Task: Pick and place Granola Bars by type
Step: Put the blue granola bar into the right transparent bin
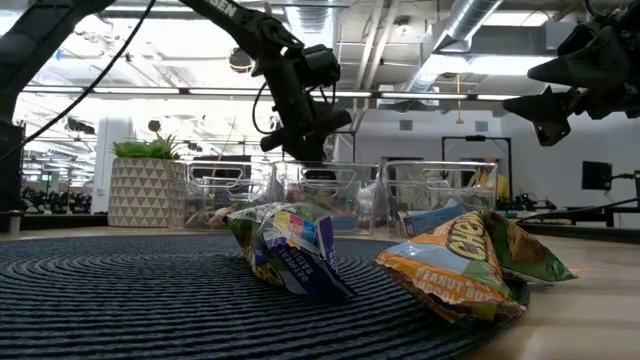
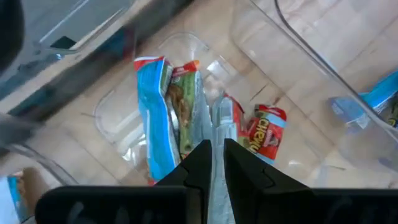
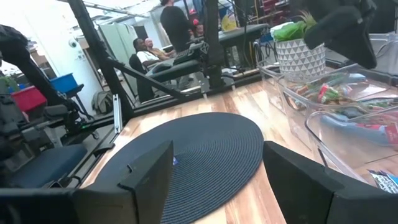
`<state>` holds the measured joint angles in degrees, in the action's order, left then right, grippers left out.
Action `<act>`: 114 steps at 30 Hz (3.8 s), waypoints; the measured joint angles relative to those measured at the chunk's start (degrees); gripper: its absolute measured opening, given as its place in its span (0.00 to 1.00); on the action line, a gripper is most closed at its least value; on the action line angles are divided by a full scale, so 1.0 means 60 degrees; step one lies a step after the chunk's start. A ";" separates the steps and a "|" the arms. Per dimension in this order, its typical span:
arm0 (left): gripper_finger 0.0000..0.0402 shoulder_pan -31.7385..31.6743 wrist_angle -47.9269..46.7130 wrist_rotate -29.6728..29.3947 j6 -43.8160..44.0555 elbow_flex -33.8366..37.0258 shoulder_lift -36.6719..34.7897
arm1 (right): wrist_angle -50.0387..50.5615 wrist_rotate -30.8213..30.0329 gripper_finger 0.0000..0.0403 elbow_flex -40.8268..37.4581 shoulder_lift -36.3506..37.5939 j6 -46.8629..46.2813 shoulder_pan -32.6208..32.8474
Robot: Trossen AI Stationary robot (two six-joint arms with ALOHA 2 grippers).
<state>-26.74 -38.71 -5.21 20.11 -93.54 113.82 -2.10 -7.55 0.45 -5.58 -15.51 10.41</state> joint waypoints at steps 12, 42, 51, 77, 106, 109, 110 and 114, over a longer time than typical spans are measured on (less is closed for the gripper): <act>0.15 0.0256 0.0118 0.0045 -0.1154 -0.0679 -0.0007 | 0.0000 -0.0001 0.60 0.0000 0.0000 -0.0001 0.0000; 0.52 0.3988 -0.1051 0.2616 -0.4335 -0.1668 -0.0294 | 0.0003 0.0004 0.60 0.0004 0.0000 0.0000 0.0000; 0.48 0.5733 -0.2615 0.2015 -0.4781 -0.1443 -0.0971 | 0.0017 0.0014 0.60 0.0002 -0.0004 -0.0004 -0.0004; 0.45 0.8388 -0.3211 0.0928 -0.7399 -0.1388 0.0204 | 0.0038 -0.0007 0.60 0.0004 -0.0145 -0.0001 -0.0004; 0.45 0.8387 -0.2112 0.0783 -0.8170 -0.1060 0.2154 | 0.0014 0.0003 0.60 0.0004 -0.0184 -0.0001 -0.0003; 0.45 0.8382 -0.1808 0.0850 -0.8142 -0.0762 0.2150 | 0.0014 0.0003 0.60 0.0000 -0.0186 0.0000 -0.0003; 0.45 0.8386 -0.1808 0.0902 -0.8115 -0.0686 0.2157 | 0.0014 0.0003 0.60 0.0000 -0.0188 -0.0003 -0.0004; 0.43 0.8397 -0.1784 0.0984 -0.7927 -0.0633 0.2157 | 0.0010 0.0003 0.60 0.0001 -0.0189 0.0000 0.0000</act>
<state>23.64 -49.41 0.69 -27.45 -97.34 126.76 -2.04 -7.53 0.45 -6.72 -15.51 10.41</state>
